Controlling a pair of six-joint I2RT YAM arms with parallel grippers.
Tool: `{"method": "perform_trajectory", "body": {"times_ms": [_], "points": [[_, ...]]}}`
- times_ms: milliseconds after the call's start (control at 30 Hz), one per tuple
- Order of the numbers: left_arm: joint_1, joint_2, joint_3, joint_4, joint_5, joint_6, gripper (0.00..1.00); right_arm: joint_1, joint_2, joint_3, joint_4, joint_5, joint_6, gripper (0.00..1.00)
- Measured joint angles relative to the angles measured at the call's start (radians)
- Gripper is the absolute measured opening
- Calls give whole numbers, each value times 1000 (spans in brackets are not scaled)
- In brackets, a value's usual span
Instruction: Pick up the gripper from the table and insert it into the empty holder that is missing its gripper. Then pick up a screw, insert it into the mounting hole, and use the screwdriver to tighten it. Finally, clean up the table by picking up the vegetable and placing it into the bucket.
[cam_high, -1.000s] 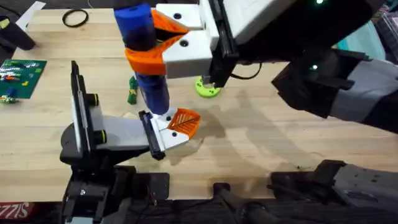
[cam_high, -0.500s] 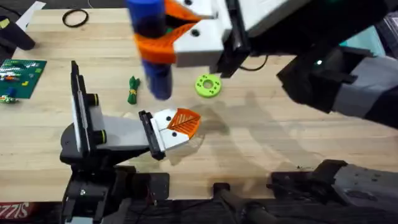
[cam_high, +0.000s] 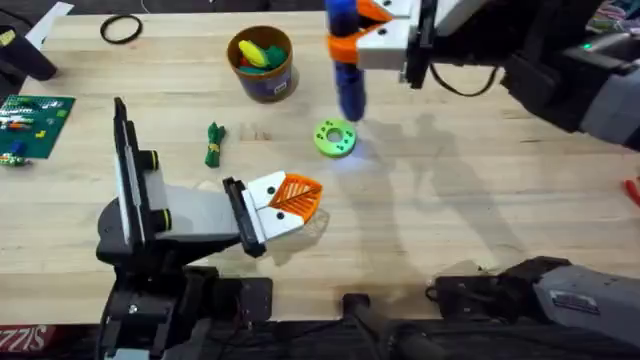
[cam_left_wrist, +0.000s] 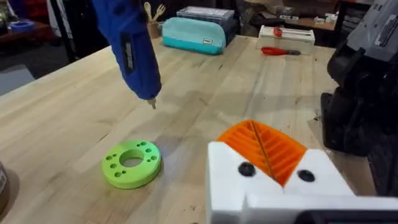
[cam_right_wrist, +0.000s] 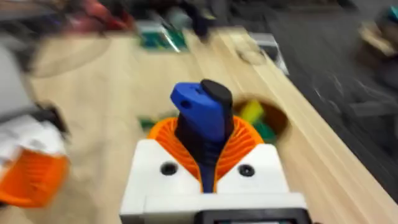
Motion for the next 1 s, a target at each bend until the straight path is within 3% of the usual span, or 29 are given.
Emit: {"method": "perform_trajectory", "body": {"times_ms": [167,333,467,500,800,1000], "points": [[0,0,0,0,0,0,12,-41,0,1,-166,195,-240,54],[0,0,0,0,0,0,12,-42,27,1,-184,407,-504,54],[0,0,0,0,0,0,12,-42,118,4,-163,529,-709,54],[0,0,0,0,0,0,12,-42,213,4,-134,608,-837,55],[0,0,0,0,0,0,12,-44,464,7,37,757,-1029,55],[0,0,0,0,0,0,12,-44,505,14,46,784,-1071,54]]}}
